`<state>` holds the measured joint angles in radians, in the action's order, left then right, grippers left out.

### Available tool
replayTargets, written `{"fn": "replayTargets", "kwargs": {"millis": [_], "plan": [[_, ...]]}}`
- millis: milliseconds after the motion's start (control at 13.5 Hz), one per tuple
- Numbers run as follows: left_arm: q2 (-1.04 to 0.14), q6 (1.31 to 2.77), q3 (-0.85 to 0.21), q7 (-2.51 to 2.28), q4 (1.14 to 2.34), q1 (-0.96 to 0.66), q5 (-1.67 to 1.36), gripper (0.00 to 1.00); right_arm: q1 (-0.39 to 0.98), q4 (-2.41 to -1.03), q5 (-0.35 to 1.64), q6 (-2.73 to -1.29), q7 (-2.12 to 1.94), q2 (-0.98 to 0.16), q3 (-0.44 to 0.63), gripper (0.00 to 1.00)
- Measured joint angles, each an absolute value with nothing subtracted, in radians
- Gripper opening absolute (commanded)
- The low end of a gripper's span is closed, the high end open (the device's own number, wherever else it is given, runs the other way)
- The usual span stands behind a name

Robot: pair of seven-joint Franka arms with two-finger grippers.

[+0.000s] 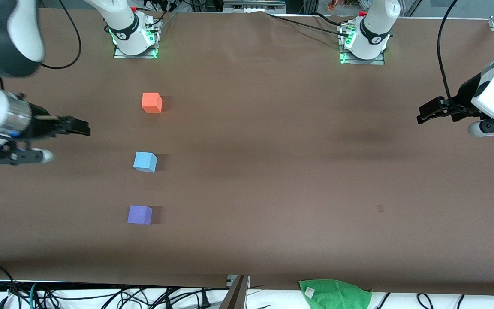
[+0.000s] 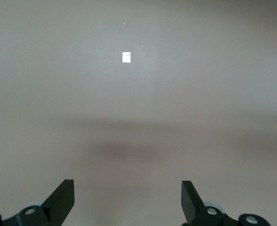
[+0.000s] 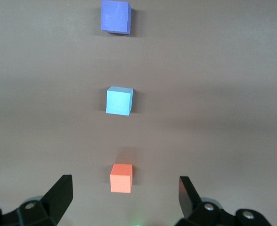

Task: Place blue block between orange and purple blocks

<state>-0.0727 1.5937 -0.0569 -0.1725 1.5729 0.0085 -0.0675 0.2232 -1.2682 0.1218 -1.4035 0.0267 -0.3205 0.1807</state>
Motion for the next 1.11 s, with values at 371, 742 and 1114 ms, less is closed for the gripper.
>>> {"fn": "replayTargets", "kwargs": {"millis": [371,742,1114], "plan": [[-0.073,1.594,-0.057,-0.173,1.573,0.009,-0.067,1.0,0.103,-1.331,0.042,-1.372,0.027,-0.214,0.06,0.99],[-0.073,1.594,-0.057,-0.173,1.573,0.009,-0.067,1.0,0.081,-1.371,0.009,-1.37,0.026,-0.128,0.034,0.99],[-0.073,1.594,-0.057,-0.173,1.573,0.009,-0.067,1.0,0.071,-1.417,-0.037,-1.38,0.013,-0.11,-0.004,0.99]]}}
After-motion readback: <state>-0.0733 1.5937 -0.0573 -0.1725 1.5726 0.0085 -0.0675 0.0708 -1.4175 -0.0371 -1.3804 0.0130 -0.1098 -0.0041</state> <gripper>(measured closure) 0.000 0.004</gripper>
